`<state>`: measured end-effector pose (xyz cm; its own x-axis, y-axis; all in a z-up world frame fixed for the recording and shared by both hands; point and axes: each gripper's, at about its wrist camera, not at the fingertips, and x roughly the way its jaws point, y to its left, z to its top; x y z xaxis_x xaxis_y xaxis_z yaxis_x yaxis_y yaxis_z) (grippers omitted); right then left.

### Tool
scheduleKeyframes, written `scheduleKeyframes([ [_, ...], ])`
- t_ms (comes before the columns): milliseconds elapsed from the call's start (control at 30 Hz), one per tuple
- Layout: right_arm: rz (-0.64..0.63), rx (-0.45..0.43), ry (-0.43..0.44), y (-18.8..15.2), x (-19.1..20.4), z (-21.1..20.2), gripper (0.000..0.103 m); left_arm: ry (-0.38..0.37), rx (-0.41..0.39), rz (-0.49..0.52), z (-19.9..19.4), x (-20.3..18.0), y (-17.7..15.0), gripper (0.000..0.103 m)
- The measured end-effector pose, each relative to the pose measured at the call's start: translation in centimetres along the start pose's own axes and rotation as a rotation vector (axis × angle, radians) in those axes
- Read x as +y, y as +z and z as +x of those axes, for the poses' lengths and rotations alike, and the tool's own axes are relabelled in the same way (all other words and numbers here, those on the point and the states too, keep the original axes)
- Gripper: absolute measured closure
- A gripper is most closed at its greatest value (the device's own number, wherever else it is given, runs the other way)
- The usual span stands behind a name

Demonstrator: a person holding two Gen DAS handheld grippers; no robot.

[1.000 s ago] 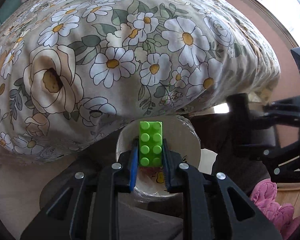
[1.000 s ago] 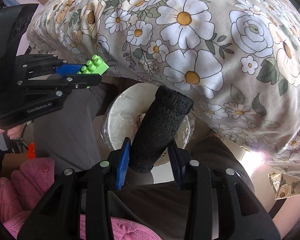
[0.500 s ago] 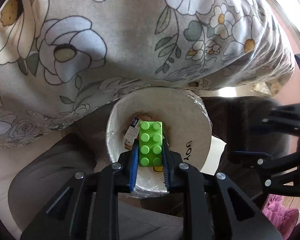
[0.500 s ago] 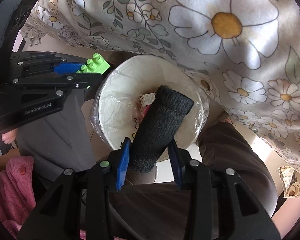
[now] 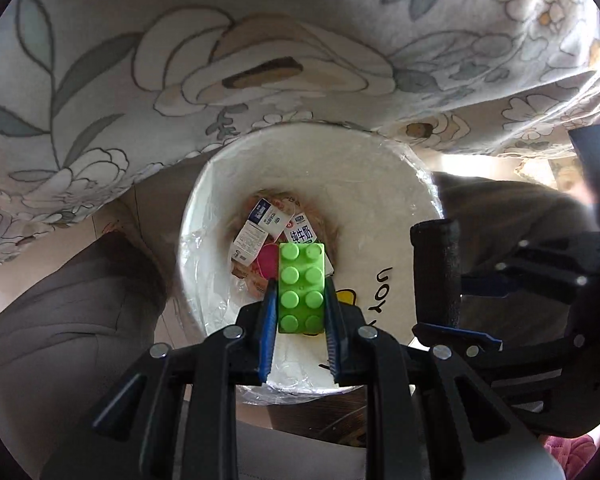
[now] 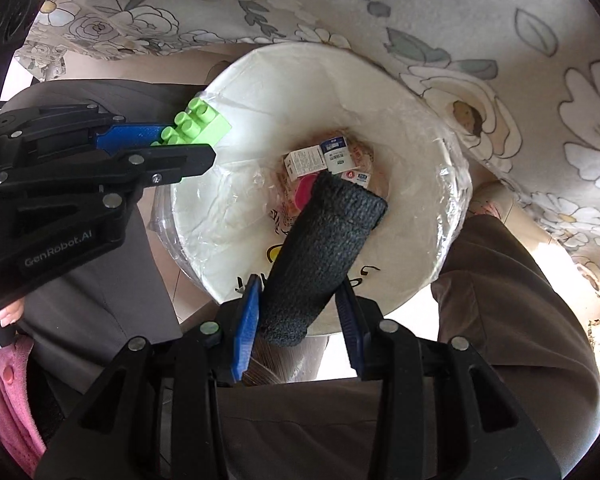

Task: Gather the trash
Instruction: 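Carry the green Lego brick and black cylinder in both tools to the bin, then open both tools over the bin, dropping the Lego brick and cylinder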

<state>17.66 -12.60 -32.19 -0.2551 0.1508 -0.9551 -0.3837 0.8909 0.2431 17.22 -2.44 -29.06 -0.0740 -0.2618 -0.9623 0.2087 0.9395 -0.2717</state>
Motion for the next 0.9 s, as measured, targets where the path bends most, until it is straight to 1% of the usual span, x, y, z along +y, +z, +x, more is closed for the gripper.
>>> scheduleKeyframes([
  [367, 0.024, 0.082, 0.014, 0.6, -0.1, 4.2, 0.064, -0.014, 0.070, -0.070, 4.1, 0.7, 0.6, 0.079],
  [533, 0.050, 0.104, 0.029, 1.2, -0.6, 5.5, 0.064, -0.012, 0.111, -0.092, 5.7, 1.1, 0.7, 0.079],
  [900, 0.086, 0.145, 0.047, 1.8, -1.6, 8.5, 0.064, -0.026, 0.167, -0.117, 8.3, 1.6, 0.8, 0.079],
])
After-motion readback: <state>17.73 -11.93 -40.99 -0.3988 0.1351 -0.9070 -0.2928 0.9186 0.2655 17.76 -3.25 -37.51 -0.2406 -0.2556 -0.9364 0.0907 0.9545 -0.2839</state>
